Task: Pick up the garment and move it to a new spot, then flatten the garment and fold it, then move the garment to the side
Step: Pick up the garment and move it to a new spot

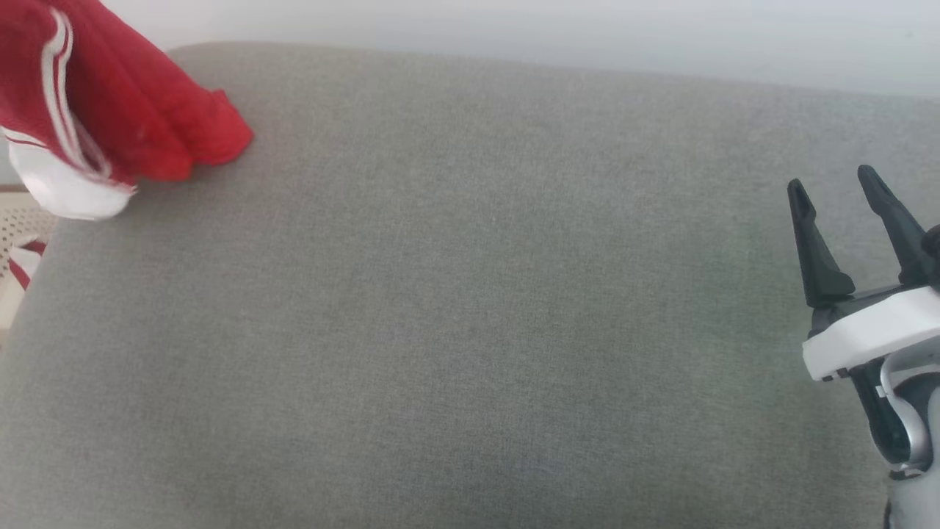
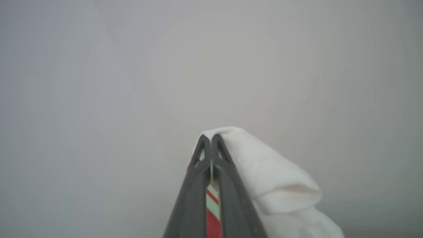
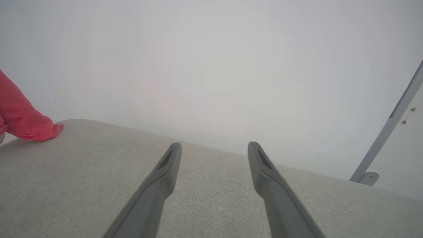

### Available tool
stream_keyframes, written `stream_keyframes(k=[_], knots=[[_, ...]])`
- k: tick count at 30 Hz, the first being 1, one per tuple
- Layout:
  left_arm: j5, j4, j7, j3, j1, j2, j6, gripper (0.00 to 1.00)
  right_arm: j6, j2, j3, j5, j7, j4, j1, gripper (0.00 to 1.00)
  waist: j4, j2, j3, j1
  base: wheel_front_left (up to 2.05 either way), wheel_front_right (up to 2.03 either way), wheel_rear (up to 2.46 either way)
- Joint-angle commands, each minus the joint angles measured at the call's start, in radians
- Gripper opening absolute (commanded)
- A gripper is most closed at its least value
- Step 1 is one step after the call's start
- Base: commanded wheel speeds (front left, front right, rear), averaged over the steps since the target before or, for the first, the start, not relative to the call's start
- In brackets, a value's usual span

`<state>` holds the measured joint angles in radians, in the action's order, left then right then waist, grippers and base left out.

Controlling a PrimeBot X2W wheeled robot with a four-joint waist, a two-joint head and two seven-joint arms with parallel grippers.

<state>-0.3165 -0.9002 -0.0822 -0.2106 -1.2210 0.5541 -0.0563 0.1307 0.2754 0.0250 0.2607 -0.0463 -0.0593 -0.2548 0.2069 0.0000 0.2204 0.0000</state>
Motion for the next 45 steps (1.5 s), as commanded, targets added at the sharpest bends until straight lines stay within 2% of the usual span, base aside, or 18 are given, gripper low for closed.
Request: stream_keyframes(k=[1, 9, 11, 12, 14, 23, 31, 36, 45], knots=[[0.004, 0.035, 0.021, -0.005, -0.016, 0.009, -0.004, 0.00, 0.000, -0.010, 0.000, -0.006, 0.011, 0.004, 0.006, 1.00, -0.005, 0.0000, -0.020, 0.0000, 0.00, 0.00, 0.00], [0.017, 0.284, 0.143, -0.027, 0.019, 0.061, -0.013, 0.00, 0.000, -0.034, 0.024, -0.014, 0.040, 0.017, 0.002, 1.00, -0.034, 0.0000, -0.066, 0.0000, 0.00, 0.00, 0.00], [0.019, 0.389, 0.193, -0.037, 0.037, 0.076, -0.013, 0.00, 0.000, -0.038, 0.040, -0.021, 0.048, 0.019, 0.006, 1.00, -0.052, 0.0000, -0.082, 0.0000, 0.00, 0.00, 0.00], [0.019, 0.389, 0.193, -0.037, 0.037, 0.076, -0.013, 0.00, 0.000, -0.038, 0.040, -0.021, 0.048, 0.019, 0.006, 1.00, -0.052, 0.0000, -0.082, 0.0000, 0.00, 0.00, 0.00], [0.012, 0.494, 0.245, -0.044, 0.060, 0.091, -0.013, 0.00, 0.000, -0.041, 0.061, -0.026, 0.054, 0.019, 0.012, 1.00, -0.076, 0.0000, -0.099, 0.0000, 0.00, 0.00, 0.00], [-0.002, 0.780, 0.414, -0.085, 0.129, 0.097, -0.028, 0.00, 0.000, -0.050, 0.145, -0.044, 0.067, 0.007, 0.029, 1.00, -0.169, 0.0000, -0.125, 0.0000, 0.00, 0.00, 0.00], [-0.015, 0.934, 0.542, -0.156, 0.220, 0.061, -0.050, 0.00, 0.000, -0.056, 0.214, -0.055, 0.074, 0.005, 0.054, 1.00, -0.259, 0.0000, -0.121, 0.0000, 0.00, 0.00, 0.00], [-0.058, 1.006, 0.621, -0.222, 0.306, 0.033, -0.025, 0.00, 0.000, -0.076, 0.236, -0.056, 0.081, 0.011, 0.072, 1.00, -0.303, 0.0000, -0.104, 0.0000, 0.00, 0.00, 0.00], [-0.104, 1.018, 0.688, -0.358, 0.460, -0.037, -0.007, 0.00, 0.000, -0.121, 0.214, -0.048, 0.105, 0.050, 0.081, 1.00, -0.352, 0.0000, -0.066, 0.0000, 0.00, 0.00, 0.00]])
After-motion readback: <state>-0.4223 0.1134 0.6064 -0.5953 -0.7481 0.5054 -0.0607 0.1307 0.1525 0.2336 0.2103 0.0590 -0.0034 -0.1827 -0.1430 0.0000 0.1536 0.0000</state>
